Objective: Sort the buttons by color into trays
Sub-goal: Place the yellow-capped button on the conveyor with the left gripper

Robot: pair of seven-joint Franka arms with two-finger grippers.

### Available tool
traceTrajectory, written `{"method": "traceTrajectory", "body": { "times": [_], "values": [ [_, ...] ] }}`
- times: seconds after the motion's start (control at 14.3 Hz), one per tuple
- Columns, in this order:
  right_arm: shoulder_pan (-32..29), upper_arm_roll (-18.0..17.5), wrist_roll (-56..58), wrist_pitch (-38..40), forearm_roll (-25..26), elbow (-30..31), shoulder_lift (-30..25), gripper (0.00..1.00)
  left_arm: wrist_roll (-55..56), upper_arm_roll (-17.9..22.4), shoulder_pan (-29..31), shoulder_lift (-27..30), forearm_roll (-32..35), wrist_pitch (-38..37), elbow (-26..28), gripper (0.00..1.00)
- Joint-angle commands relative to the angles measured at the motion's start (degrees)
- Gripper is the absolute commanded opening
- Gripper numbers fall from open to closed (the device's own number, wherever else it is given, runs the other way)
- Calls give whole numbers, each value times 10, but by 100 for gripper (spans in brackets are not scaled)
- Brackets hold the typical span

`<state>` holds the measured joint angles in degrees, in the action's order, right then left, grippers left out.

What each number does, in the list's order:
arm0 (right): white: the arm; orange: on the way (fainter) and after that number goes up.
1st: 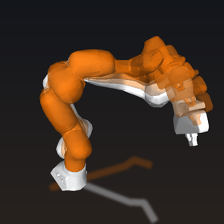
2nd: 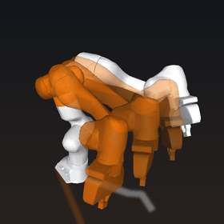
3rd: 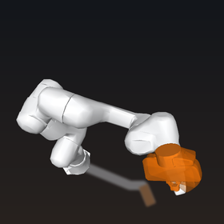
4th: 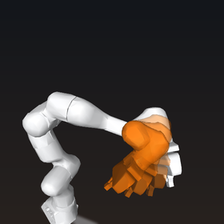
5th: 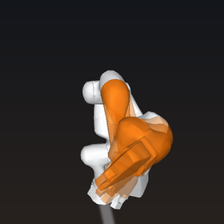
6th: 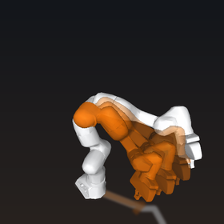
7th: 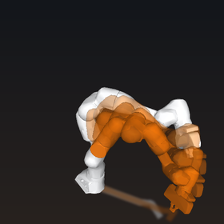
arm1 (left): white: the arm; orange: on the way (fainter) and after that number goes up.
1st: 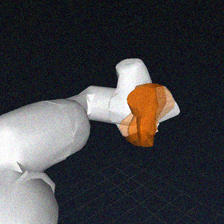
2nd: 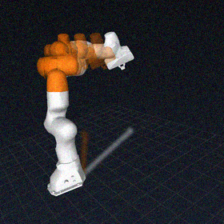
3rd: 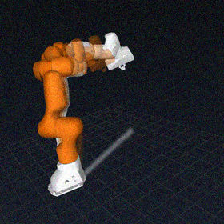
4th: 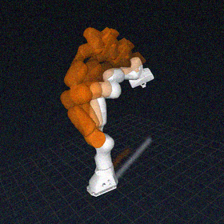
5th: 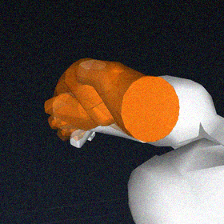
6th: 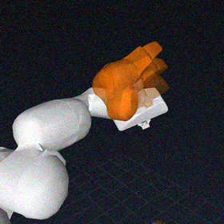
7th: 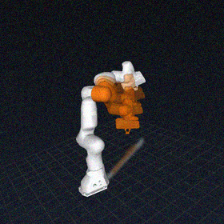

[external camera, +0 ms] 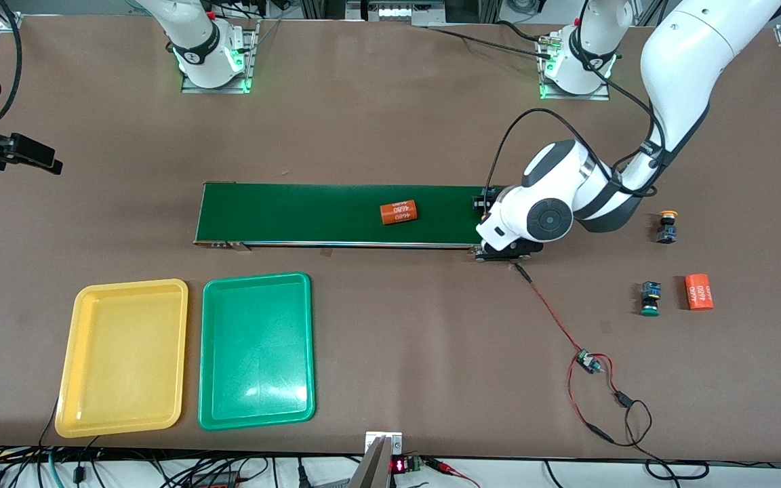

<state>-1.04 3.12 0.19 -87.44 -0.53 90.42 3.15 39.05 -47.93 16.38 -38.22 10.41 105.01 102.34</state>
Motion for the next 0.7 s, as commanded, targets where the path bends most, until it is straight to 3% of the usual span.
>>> {"method": "traceTrajectory", "body": {
  "times": [0.0, 0.21, 0.35, 0.49, 0.63],
  "values": [
    [1, -6, 5, -1, -2, 5, -14, 100, 8, -6, 3, 9, 6, -60, -56, 100],
    [1, -13, 21, -3, 25, 5, -14, 100, 6, -4, 6, 9, 8, -162, -148, 100],
    [1, -13, 21, -4, 25, 5, -15, 100, 0, 7, 18, 9, 10, -191, -186, 100],
    [1, -13, 21, -3, 25, 5, -15, 100, -6, 13, 41, 8, 35, -192, -191, 100],
    [0, -13, 21, 1, 22, 5, -15, 100, -31, 13, 54, 3, 109, -192, -190, 100]
  ]
}}
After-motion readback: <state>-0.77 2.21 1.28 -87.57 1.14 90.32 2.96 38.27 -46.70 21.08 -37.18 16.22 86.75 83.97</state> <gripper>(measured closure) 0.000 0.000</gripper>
